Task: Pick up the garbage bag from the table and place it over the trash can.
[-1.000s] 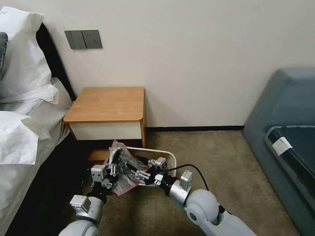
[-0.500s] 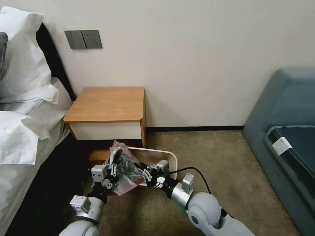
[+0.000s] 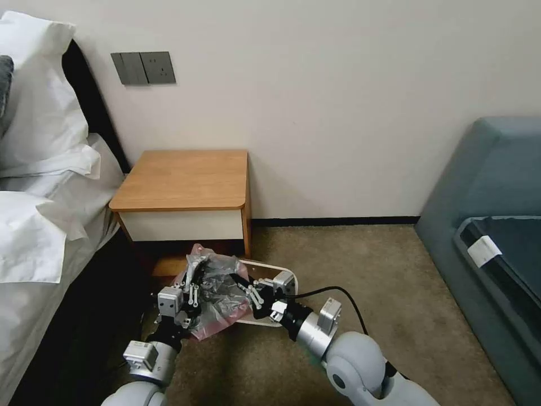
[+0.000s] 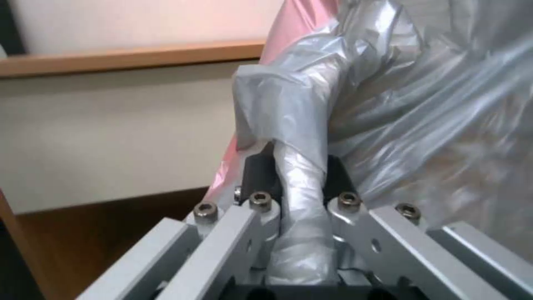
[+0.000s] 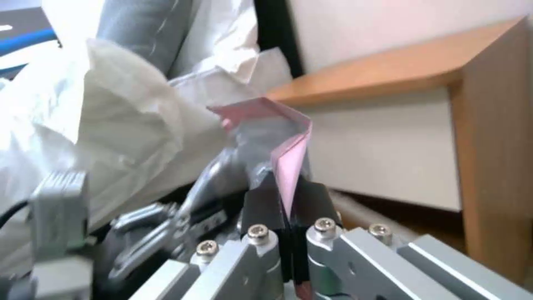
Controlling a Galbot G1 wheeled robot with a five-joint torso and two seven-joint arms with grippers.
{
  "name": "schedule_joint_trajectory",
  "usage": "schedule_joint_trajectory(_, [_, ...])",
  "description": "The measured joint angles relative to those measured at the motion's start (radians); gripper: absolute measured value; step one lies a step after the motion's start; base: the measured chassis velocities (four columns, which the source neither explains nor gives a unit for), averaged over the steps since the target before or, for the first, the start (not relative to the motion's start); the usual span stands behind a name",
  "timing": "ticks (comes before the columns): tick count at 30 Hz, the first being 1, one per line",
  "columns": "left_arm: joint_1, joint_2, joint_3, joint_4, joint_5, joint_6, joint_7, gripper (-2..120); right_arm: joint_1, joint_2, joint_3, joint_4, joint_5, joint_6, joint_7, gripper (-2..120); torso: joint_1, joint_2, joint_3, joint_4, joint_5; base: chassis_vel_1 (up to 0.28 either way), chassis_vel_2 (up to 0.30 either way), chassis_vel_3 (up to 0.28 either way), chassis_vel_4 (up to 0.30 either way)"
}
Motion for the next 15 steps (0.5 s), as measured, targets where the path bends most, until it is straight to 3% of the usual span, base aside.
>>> schedule_joint_trajectory(4, [-0.005,-0.002,-0.009,0.025,0.042,-0.078,0.021,4,0.012,-0.013,0.032,0.004,0.028,-0.005,0.006,0,0.000,0.000,0.000,0.0000,0.0000,0.000,0.000,0.000,0.000])
schedule_joint_trajectory(10, [-0.006,-0.002,-0.012,0.033,0.043,-0.117,0.026,4,0.014,-0.031,0.059,0.009,0.050,-0.008,0.013,0,0.000,0.000,0.000,0.0000,0.0000,0.000,0.000,0.000,0.000])
schedule_joint_trajectory(15, [-0.012,-0.003,-0.022,0.061,0.046,-0.255,0.078,4,0.005,-0.083,0.094,0.020,0.082,-0.011,0.030,0,0.000,0.000,0.000,-0.0001,0.0001,0.000,0.000,0.000,0.000])
